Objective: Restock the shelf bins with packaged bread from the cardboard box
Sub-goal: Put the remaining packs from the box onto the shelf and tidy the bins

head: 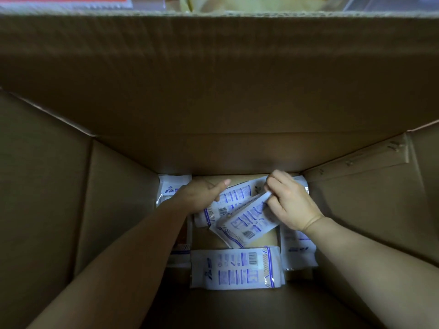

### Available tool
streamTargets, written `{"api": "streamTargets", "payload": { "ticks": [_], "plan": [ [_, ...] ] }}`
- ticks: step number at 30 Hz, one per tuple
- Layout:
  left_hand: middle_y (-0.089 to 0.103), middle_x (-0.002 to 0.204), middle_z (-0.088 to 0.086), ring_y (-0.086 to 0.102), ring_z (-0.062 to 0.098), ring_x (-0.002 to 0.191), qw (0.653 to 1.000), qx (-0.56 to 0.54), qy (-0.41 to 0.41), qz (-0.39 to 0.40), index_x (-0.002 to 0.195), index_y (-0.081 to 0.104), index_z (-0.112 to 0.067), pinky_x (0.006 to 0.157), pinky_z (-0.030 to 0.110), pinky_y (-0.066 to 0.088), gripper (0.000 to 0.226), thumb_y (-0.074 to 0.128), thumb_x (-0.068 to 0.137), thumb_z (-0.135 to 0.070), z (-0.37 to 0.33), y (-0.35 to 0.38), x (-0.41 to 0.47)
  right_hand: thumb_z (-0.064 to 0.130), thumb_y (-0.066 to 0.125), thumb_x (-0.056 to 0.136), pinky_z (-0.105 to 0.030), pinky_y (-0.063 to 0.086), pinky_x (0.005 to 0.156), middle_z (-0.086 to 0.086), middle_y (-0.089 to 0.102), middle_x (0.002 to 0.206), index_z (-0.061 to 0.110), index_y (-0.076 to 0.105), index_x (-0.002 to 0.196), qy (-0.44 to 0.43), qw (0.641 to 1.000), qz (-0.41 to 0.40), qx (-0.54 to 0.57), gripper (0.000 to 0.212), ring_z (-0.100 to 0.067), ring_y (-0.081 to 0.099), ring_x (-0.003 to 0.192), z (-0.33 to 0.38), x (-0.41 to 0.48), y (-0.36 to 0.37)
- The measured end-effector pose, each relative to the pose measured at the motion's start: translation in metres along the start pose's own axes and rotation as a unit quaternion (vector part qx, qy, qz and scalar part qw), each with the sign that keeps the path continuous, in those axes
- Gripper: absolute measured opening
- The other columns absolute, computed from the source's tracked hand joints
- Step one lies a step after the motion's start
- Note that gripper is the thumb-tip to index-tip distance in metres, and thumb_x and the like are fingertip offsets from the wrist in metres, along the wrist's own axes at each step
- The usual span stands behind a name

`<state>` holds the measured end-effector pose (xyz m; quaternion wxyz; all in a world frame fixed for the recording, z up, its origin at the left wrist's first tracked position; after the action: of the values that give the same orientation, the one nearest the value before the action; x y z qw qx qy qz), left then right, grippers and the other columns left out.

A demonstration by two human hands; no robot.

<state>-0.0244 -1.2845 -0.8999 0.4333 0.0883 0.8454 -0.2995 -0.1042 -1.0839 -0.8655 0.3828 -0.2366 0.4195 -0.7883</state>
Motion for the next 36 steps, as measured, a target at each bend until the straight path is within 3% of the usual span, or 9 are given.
{"api": "streamTargets", "payload": {
  "ticks": [8, 11, 14, 18, 21, 24, 27, 31, 36],
  "plan": [
    [0.065, 0.096, -0.008, 0.057, 0.014, 0.097, 0.995, 0.074, 0.042, 0.047, 0.090, 0.069, -0.026, 0.099, 0.036, 0.038, 0.098, 0.006, 0.056, -0.092, -0.010, 0.003, -0.005, 0.027, 0.033, 0.078, -0.020, 0.028, 0.062, 0.005, 0.039, 0.069, 0.020, 0.037, 0.066, 0.180, 0.967, -0.049, 0.175, 0.014, -0.011, 0.034, 0.064, -0.012, 0.009, 0.017],
    [0.064, 0.090, -0.009, 0.060, 0.015, 0.094, 0.995, 0.072, 0.048, 0.057, 0.083, 0.065, -0.025, 0.086, 0.031, 0.044, 0.084, 0.027, 0.059, -0.096, -0.006, 0.006, -0.002, 0.019, 0.036, 0.075, -0.011, 0.032, 0.063, 0.007, 0.040, 0.067, 0.022, 0.034, 0.063, 0.263, 0.936, -0.050, 0.228, 0.012, -0.005, 0.040, 0.065, -0.015, 0.009, 0.021],
    [0.064, 0.105, -0.008, 0.059, 0.013, 0.098, 0.986, 0.149, 0.048, 0.048, 0.104, 0.059, -0.029, 0.085, 0.029, 0.045, 0.059, 0.061, 0.069, -0.076, -0.003, 0.009, 0.000, 0.018, 0.039, 0.078, -0.021, 0.031, 0.064, 0.007, 0.043, 0.071, 0.022, 0.038, 0.069, 0.264, 0.938, 0.041, 0.222, 0.010, -0.011, 0.042, 0.070, -0.015, 0.008, 0.033],
    [0.062, 0.117, -0.004, 0.057, 0.015, 0.102, 0.974, 0.209, 0.083, 0.030, 0.119, 0.053, -0.028, 0.087, 0.031, 0.038, 0.050, 0.067, 0.078, -0.053, -0.003, 0.013, 0.001, 0.009, 0.058, 0.081, -0.022, 0.030, 0.075, 0.006, 0.050, 0.094, 0.022, 0.051, 0.092, 0.265, 0.941, 0.166, 0.133, 0.019, -0.022, 0.046, 0.096, -0.026, 0.002, 0.041],
    [0.060, 0.120, -0.002, 0.056, 0.017, 0.106, 0.973, 0.211, 0.090, 0.023, 0.123, 0.050, -0.025, 0.090, 0.030, 0.036, 0.052, 0.066, 0.081, -0.050, -0.002, 0.014, -0.002, 0.020, 0.066, 0.077, -0.019, 0.031, 0.094, 0.003, 0.051, 0.129, 0.021, 0.045, 0.133, 0.249, 0.935, 0.240, 0.082, 0.060, -0.019, 0.036, 0.124, -0.028, 0.004, 0.035],
    [0.058, 0.123, -0.002, 0.055, 0.018, 0.108, 0.972, 0.214, 0.095, 0.013, 0.124, 0.049, -0.025, 0.089, 0.029, 0.033, 0.053, 0.065, 0.082, -0.053, 0.000, 0.016, -0.004, 0.026, 0.068, 0.074, -0.028, 0.032, 0.105, -0.001, 0.052, 0.133, 0.025, 0.034, 0.144, 0.234, 0.922, 0.309, 0.015, 0.077, -0.021, 0.027, 0.131, -0.025, 0.012, 0.037],
    [0.061, 0.117, -0.005, 0.056, 0.015, 0.103, 0.977, 0.189, 0.094, 0.000, 0.117, 0.051, -0.027, 0.085, 0.028, 0.031, 0.048, 0.066, 0.080, -0.054, 0.002, 0.016, -0.005, 0.031, 0.064, 0.079, -0.035, 0.033, 0.106, -0.003, 0.051, 0.130, 0.024, 0.046, 0.135, 0.216, 0.890, 0.393, -0.087, 0.060, -0.026, 0.030, 0.128, -0.029, 0.021, 0.045],
    [0.064, 0.112, -0.009, 0.058, 0.014, 0.100, 0.984, 0.152, 0.093, -0.005, 0.116, 0.050, -0.027, 0.088, 0.031, 0.035, 0.050, 0.069, 0.078, -0.052, 0.000, 0.016, -0.004, 0.033, 0.060, 0.087, -0.029, 0.040, 0.090, -0.012, 0.057, 0.117, 0.025, 0.059, 0.087, 0.211, 0.856, 0.451, -0.138, 0.009, -0.028, 0.044, 0.117, -0.028, 0.030, 0.044],
    [0.058, 0.123, -0.008, 0.056, 0.014, 0.109, 0.986, 0.136, 0.092, 0.030, 0.129, 0.046, -0.025, 0.097, 0.035, 0.040, 0.066, 0.075, 0.074, -0.047, -0.007, 0.017, -0.006, 0.024, 0.062, 0.087, -0.024, 0.031, 0.053, 0.001, 0.050, 0.074, 0.022, 0.037, 0.061, 0.200, 0.863, 0.445, -0.130, 0.037, -0.023, 0.047, 0.082, -0.016, 0.025, 0.034]
  ]
}}
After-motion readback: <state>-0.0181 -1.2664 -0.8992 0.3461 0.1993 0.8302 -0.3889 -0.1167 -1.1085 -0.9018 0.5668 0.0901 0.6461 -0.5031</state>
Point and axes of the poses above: each hand's wrist, its own x-axis towards the middle knuckle, its own y-axis out of the palm, z = x × y, the point moved 3 cm from there along x, towards the middle knuckle
